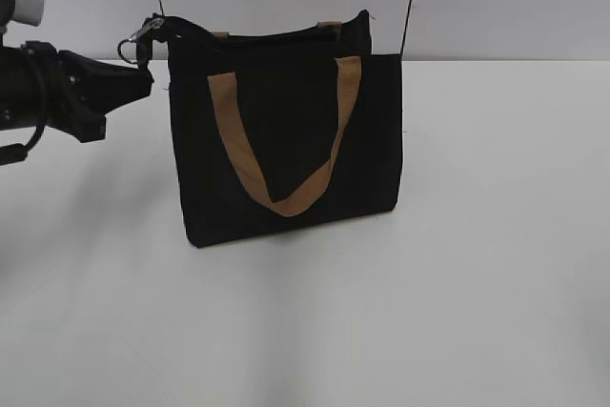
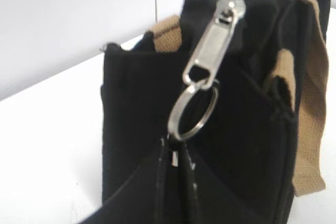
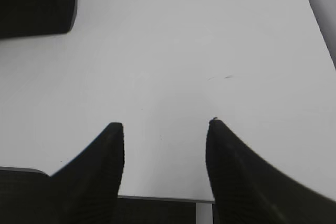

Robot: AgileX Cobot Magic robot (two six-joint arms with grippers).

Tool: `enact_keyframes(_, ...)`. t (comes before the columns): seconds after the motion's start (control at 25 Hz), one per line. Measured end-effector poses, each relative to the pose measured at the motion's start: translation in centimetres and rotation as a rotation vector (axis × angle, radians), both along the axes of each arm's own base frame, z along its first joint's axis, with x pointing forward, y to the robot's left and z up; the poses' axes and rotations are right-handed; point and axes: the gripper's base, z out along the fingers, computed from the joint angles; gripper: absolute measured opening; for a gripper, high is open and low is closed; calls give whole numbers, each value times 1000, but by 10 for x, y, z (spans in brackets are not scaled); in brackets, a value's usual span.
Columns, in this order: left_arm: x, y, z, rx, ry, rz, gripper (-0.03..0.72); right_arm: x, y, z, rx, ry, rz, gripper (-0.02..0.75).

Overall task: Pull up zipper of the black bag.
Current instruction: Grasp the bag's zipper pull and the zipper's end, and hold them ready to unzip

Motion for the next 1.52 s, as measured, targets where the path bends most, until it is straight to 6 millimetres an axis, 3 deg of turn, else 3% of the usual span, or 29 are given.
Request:
enact_keyframes(0.24,-17,1,35,49,-81,-20,10,0,0,0,0,0,0,389)
enact_keyframes(0.8,-43,0,71,41,-98,-52,10,0,0,0,0,0,0,389)
enact_keyframes(1.52,-48,1,89,-80,-93,7,10,0,0,0,1,0,1,389)
